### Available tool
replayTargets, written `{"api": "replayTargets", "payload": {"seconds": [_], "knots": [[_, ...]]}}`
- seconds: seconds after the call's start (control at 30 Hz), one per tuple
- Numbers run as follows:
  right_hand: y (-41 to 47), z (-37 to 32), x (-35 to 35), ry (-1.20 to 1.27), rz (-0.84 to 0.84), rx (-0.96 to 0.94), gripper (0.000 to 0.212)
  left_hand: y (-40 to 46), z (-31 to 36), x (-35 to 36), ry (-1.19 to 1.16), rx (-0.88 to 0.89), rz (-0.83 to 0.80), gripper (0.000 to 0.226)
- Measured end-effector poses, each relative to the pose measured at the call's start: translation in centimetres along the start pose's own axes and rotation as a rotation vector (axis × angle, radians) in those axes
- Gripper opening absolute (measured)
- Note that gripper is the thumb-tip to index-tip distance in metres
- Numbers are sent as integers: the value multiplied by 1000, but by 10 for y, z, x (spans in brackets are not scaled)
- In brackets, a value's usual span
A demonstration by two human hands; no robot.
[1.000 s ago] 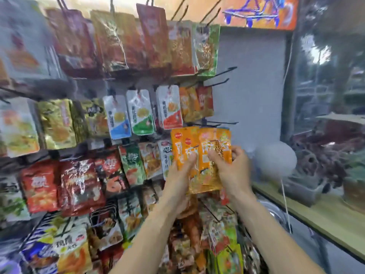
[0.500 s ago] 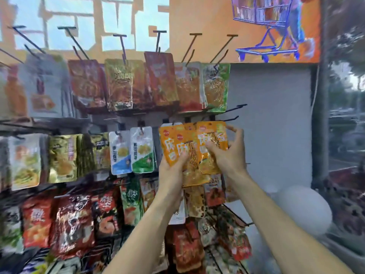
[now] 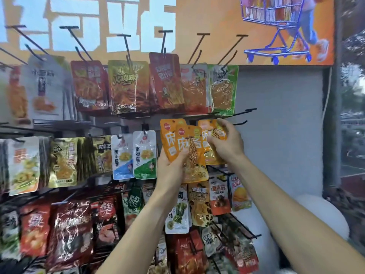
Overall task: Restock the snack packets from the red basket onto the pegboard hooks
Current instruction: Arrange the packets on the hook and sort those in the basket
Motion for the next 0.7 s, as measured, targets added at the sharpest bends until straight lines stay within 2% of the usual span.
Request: {"api": "replayTargets", "payload": {"seconds": [0.17,0.47,0.6,0.7], "knots": [[-2,-2,2,-37,-9,-11,67,3,-1,4,-4,-26,-20,19],[6,4,20,-164,-23,35,54,10,0,3,-48,-83,-34,23],[17,12,50,-318,-132,-29,54,15,-4,4,-34,-106,-26,25],[22,27,62,-382,-178,4,55,16,-8,3,-12,-99,-29,25]]}}
Point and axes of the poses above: each hand's wrist, its own y-axis towards the middle knuckle, its own x-axis out of the palm, z = x × y, the point moved 6 cm from there along y, towards the middle knuckle, and after that the axes turned 13 degrees about z, right-handed, at the moved point
